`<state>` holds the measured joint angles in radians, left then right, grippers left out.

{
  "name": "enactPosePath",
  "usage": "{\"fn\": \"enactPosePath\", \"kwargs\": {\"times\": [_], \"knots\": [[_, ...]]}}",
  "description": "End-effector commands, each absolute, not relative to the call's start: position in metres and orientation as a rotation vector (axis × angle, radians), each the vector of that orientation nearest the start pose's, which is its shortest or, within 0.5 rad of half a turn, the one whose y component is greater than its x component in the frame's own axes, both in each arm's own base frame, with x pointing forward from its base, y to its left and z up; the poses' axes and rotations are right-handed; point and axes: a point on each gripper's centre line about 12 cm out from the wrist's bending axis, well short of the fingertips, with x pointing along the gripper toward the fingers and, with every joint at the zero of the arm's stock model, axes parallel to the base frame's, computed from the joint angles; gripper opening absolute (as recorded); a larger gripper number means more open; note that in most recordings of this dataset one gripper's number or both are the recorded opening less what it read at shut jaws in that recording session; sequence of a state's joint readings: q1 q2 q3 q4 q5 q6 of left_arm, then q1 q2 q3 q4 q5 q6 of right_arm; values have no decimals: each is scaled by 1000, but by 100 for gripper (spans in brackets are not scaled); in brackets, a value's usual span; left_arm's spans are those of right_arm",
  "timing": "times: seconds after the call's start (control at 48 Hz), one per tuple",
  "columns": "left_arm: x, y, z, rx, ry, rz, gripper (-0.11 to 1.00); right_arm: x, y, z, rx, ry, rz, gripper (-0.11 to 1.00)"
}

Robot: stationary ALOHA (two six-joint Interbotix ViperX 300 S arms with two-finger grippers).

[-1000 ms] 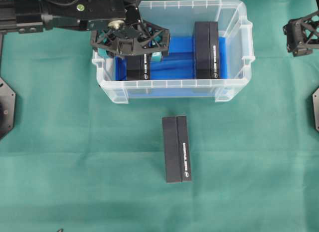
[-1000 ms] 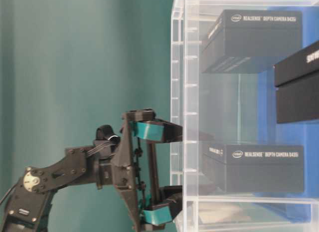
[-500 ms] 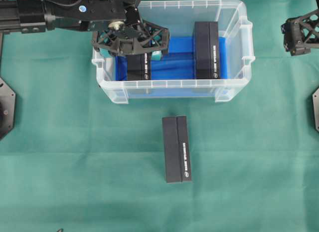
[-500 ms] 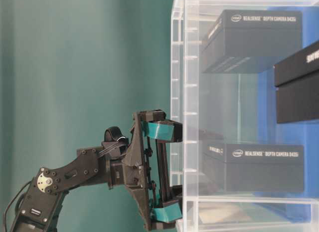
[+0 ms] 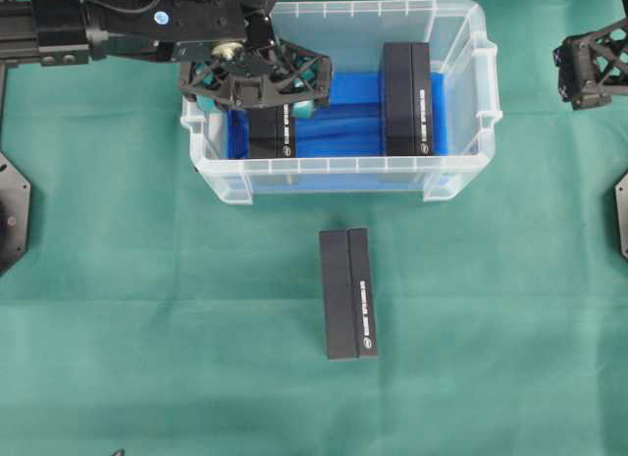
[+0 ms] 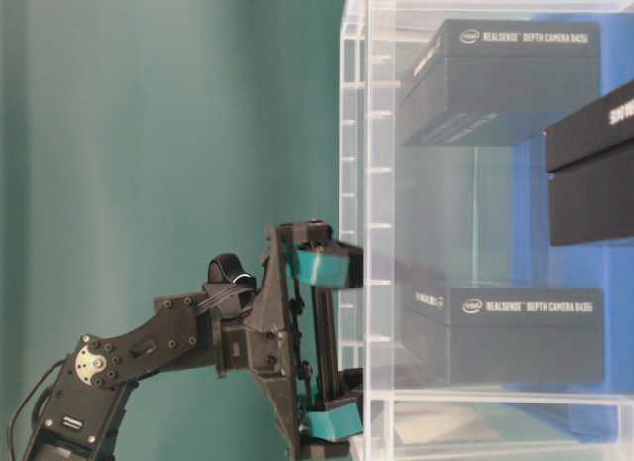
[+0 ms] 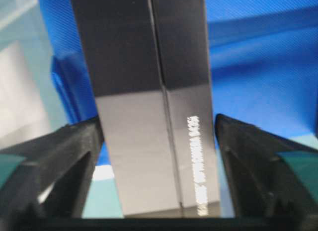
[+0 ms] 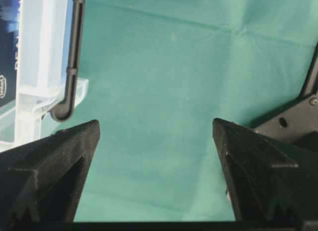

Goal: Take out the box from the case.
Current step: 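Lower the left gripper around the left box and close it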

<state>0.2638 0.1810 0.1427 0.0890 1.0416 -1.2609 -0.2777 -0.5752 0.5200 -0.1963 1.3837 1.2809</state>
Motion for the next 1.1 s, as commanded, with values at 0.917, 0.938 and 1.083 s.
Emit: {"fn": "enactPosePath", "kwargs": {"times": [0.917, 0.938, 1.083], "knots": [[403, 113, 220, -1177, 986, 1083, 61, 201, -81, 319, 1083, 891, -1164, 89], [403, 113, 220, -1178, 989, 1085, 61, 200, -82, 319, 1084, 889, -1165, 89], [404, 110, 229, -1170, 997, 1084, 61, 200, -81, 319, 1084, 889, -1163, 89]]}}
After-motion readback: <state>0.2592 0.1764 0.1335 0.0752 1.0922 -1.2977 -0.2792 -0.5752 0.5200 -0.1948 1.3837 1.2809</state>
